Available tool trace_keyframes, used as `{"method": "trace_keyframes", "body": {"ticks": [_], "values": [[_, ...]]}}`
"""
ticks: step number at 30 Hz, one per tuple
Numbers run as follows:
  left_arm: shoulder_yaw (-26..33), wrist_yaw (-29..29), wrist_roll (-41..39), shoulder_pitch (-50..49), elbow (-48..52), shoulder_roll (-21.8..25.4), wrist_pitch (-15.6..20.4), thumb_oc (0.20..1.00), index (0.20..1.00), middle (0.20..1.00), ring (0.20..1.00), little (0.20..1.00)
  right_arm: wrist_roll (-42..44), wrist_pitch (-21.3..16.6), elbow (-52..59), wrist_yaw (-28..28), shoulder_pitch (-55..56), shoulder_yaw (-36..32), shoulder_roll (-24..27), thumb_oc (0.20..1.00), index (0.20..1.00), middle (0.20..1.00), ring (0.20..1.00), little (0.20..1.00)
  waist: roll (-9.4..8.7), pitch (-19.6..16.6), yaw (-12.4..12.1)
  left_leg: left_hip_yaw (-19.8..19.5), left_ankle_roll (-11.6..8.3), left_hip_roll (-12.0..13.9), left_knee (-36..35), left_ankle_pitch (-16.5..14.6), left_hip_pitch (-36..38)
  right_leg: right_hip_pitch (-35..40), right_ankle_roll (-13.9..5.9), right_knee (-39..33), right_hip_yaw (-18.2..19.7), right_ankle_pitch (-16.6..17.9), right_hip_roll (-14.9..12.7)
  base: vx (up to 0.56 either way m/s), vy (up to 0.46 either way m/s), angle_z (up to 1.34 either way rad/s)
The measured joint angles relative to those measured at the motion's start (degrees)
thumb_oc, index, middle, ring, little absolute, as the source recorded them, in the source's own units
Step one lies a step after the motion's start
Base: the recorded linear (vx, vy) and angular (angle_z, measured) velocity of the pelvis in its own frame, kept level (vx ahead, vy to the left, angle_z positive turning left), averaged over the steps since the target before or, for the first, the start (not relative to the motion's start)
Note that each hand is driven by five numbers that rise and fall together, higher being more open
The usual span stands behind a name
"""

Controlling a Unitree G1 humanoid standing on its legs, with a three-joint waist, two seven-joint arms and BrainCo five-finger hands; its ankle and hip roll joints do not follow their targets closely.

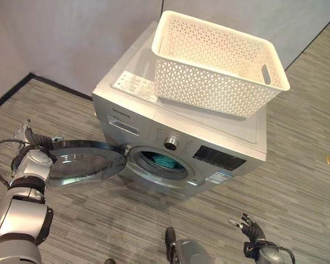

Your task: Grab the laundry basket,head to the washer,open it,put in the laundry and shut it.

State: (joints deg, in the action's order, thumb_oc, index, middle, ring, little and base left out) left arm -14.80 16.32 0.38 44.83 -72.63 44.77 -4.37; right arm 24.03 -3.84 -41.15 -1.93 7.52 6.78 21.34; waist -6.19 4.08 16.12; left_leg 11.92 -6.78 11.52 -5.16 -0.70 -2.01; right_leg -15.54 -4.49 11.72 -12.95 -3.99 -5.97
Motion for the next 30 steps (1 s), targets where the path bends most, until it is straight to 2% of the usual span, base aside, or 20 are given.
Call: {"method": "trace_keyframes", "body": {"ticks": [5, 8, 11, 12, 15, 20, 22, 23, 24, 25, 28, 30], "values": [[0.0, -4.2, 0.2, 3.5, -3.2, 1.5, -2.2, 1.0, 1.0, 1.0, 1.0, 1.0, 0.0, 0.3, 2.9, 1.2, 0.0, 0.0, 0.9, 1.0, 1.0, 1.0, 1.0, 1.0, -0.92, 1.1, 0.3, 1.3, 0.0, 0.0, 0.0, 0.0, 0.3, -0.1, 0.12, 0.2, 0.4, -0.1, 0.0, -0.04, -0.006, -0.04], [-2.7, -5.9, 1.4, 8.1, -5.1, 3.1, -2.5, 1.0, 1.0, 1.0, 1.0, 1.0, 0.0, 0.3, 6.8, 1.7, 0.2, -0.1, 2.0, 1.0, 1.0, 1.0, 1.0, 1.0, -2.41, 3.1, 0.4, 1.4, 0.0, -0.2, 0.2, 0.0, -0.2, -1.2, 0.14, 1.0, 1.1, -0.1, 0.1, -0.09, -0.024, -0.03], [-10.6, -9.6, 7.9, 12.1, -5.0, 6.0, -2.4, 1.0, 1.0, 1.0, 1.0, 1.0, 0.0, 0.3, 9.3, 2.3, 0.1, -0.6, 4.4, 1.0, 1.0, 1.0, 1.0, 1.0, -3.16, 3.9, 0.4, 1.1, -0.03, -0.2, 1.4, 0.0, -3.4, -3.8, 0.46, 1.4, 1.4, 0.2, 0.0, -0.08, -0.046, 0.01], [-11.6, -12.2, 10.4, 13.0, -5.1, 7.2, -2.8, 1.0, 1.0, 1.0, 1.0, 1.0, 0.0, 0.3, 10.0, 2.3, -0.1, -1.7, 4.7, 1.0, 1.0, 1.0, 1.0, 1.0, -3.59, 4.4, 0.4, 1.0, -0.02, 0.2, 2.8, 0.0, -4.9, -4.6, 0.75, 1.2, 1.3, 0.4, 0.2, -0.05, -0.07, 0.01], [-13.3, -14.8, 12.9, 10.9, -2.5, 7.6, -3.5, 1.0, 1.0, 1.0, 1.0, 1.0, -0.1, 0.8, 8.0, 2.4, -0.5, -1.5, 4.8, 1.0, 1.0, 1.0, 1.0, 1.0, -3.37, 4.8, 0.0, 0.8, -0.01, 0.9, 3.0, 0.0, -5.2, -4.5, 0.88, 1.0, 1.1, 0.4, 1.1, -0.02, -0.022, 0.01], [-10.2, -18.0, 14.3, 1.8, 2.5, 5.5, -3.9, 1.0, 1.0, 1.0, 1.0, 1.0, -0.7, 2.7, 6.6, 3.5, -1.3, -3.4, 5.0, 1.0, 1.0, 1.0, 1.0, 1.0, -1.09, 5.6, -0.2, 1.1, -0.01, 0.3, 2.1, 0.0, -2.4, -2.4, 0.91, 1.0, 1.3, 0.4, 0.2, 0.03, 0.077, -0.03], [-8.1, -19.1, 14.2, -5.5, 5.0, 2.8, -3.9, 1.0, 1.0, 1.0, 1.0, 1.0, -1.6, 3.0, 7.2, 4.1, -1.1, -5.2, 5.0, 1.0, 1.0, 1.0, 1.0, 1.0, 0.91, 5.2, 0.0, 1.5, 0.07, -0.2, 0.2, -0.1, 1.7, 0.6, 0.49, 0.7, 1.5, 0.1, 0.1, 0.11, 0.087, -0.09], [-6.8, -22.0, 13.3, -10.3, 5.9, -0.1, -3.3, 1.0, 1.0, 1.0, 1.0, 1.0, -2.2, 3.3, 7.4, 4.7, -1.2, -5.9, 5.5, 1.0, 1.0, 1.0, 1.0, 1.0, 2.58, 4.1, 0.2, 2.1, 0.92, -0.8, -0.1, -0.6, 3.5, 2.1, -0.1, 0.5, 1.8, -0.2, -0.1, 0.19, 0.127, -0.11], [-6.1, -22.5, 13.0, -11.8, 6.6, -0.6, -3.2, 1.0, 1.0, 1.0, 1.0, 1.0, -2.4, 3.6, 7.6, 4.9, -1.2, -6.1, 5.5, 1.0, 1.0, 1.0, 1.0, 1.0, 2.87, 3.9, 0.2, 2.4, 1.32, -1.0, -0.1, -0.9, 4.0, 2.6, -0.25, 0.3, 2.0, -0.3, -0.2, 0.16, 0.091, -0.28], [-4.1, -23.7, 12.1, -16.9, 7.5, -3.2, -1.8, 1.0, 1.0, 1.0, 1.0, 1.0, -2.4, 3.9, 8.1, 5.2, -1.4, -6.6, 5.4, 1.0, 1.0, 1.0, 1.0, 1.0, 3.91, 3.3, 0.0, 3.3, 1.35, -1.2, -0.1, -1.5, 6.1, 4.2, -0.67, -0.5, 3.3, -0.4, -0.2, 0.1, 0.083, -0.33], [-4.1, -27.6, 11.6, -22.3, 7.4, -9.0, 1.0, 1.0, 1.0, 1.0, 1.0, 1.0, -3.0, 4.2, 7.5, 6.0, -1.0, -7.0, 5.6, 1.0, 1.0, 1.0, 1.0, 1.0, 6.71, 0.3, 0.1, 4.7, 1.95, -1.5, -0.1, -2.5, 8.3, 5.4, -1.23, -0.8, 4.6, -0.6, 0.1, 0.07, 0.083, -0.25], [-6.2, -28.5, 11.7, -22.7, 7.2, -11.0, 1.9, 1.0, 1.0, 1.0, 1.0, 1.0, -3.3, 4.3, 5.5, 5.9, -1.4, -7.7, 5.6, 1.0, 1.0, 1.0, 1.0, 1.0, 7.48, -0.6, 0.2, 5.1, 1.94, -1.5, -0.1, -2.5, 8.9, 5.8, -1.19, -0.5, 4.9, -0.5, 0.1, 0.0, 0.036, -0.14]]}}
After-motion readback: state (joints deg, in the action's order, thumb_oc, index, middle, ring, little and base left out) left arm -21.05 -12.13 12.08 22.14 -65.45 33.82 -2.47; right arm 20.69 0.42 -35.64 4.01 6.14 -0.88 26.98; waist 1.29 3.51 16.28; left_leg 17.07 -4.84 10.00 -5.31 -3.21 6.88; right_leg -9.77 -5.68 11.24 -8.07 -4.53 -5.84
